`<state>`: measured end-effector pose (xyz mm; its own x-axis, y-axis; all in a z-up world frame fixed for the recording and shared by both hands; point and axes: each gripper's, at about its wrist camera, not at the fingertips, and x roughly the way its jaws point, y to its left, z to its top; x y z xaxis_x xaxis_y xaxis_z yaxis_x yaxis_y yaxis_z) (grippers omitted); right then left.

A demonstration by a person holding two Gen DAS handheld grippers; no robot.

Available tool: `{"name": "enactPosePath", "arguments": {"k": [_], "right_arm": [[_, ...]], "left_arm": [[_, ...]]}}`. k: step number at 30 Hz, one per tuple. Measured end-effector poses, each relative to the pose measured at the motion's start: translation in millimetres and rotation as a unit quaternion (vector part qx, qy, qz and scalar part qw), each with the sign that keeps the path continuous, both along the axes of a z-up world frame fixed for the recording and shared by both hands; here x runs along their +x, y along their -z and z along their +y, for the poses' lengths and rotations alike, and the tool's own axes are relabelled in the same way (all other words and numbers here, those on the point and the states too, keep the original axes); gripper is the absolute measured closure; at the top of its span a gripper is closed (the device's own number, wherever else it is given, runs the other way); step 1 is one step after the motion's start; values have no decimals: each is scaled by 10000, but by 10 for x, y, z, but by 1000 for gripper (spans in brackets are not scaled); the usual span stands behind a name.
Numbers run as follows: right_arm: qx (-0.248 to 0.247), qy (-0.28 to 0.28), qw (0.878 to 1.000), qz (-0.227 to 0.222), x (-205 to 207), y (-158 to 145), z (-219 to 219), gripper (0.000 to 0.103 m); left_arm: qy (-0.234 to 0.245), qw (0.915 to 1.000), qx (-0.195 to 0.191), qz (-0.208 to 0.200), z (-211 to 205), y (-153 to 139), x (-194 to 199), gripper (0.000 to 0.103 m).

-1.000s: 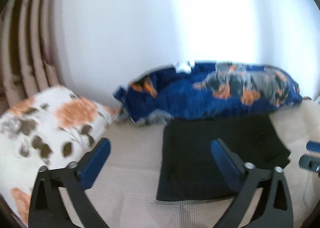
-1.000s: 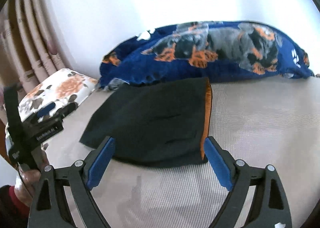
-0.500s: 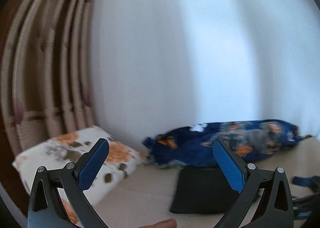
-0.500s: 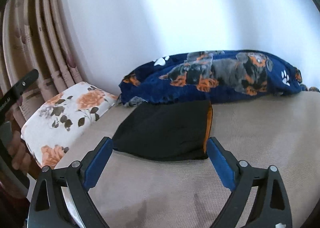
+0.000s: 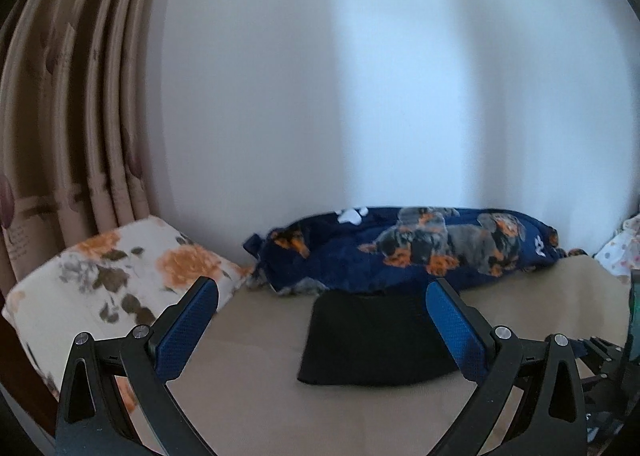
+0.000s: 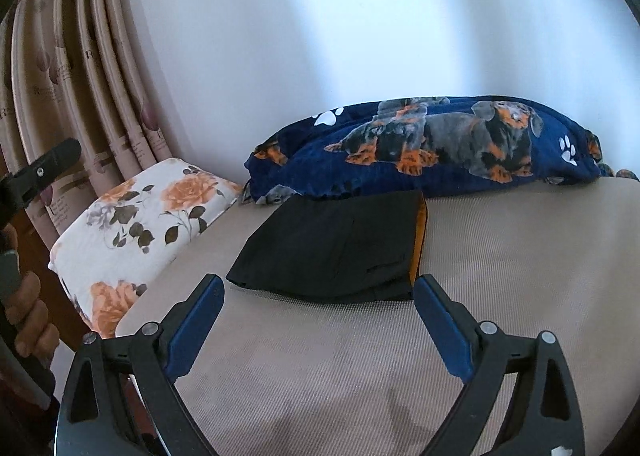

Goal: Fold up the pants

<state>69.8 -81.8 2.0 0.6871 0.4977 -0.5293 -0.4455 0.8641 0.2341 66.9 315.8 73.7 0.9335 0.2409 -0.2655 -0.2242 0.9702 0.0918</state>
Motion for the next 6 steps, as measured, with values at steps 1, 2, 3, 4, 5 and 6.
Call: {"name": "enactPosePath", "arguments": {"k": [1, 2, 3, 4, 5, 6], "right_arm": [[-3, -2, 10000, 20, 2, 12, -1, 8], [-16, -5, 10000, 47, 2, 29, 4, 8], [-26, -4, 10000, 63, 1, 42, 7, 8], [-33, -6, 10000, 83, -4, 56, 14, 8], [-38, -15, 9999, 110, -5, 70, 20, 8], [-51, -32, 9999, 140, -4, 87, 35, 8]], "left_arm": [[19, 10000, -52, 53, 52, 30, 42, 0], [-13, 9999, -67, 99, 50, 55, 72, 0], [-26, 9999, -92, 136, 159, 89, 132, 0], [-52, 9997, -136, 174, 361, 118, 226, 0], [-87, 9996, -165, 205, 468, 144, 287, 0], [-131, 9994, -202, 232, 553, 159, 349, 0]]}}
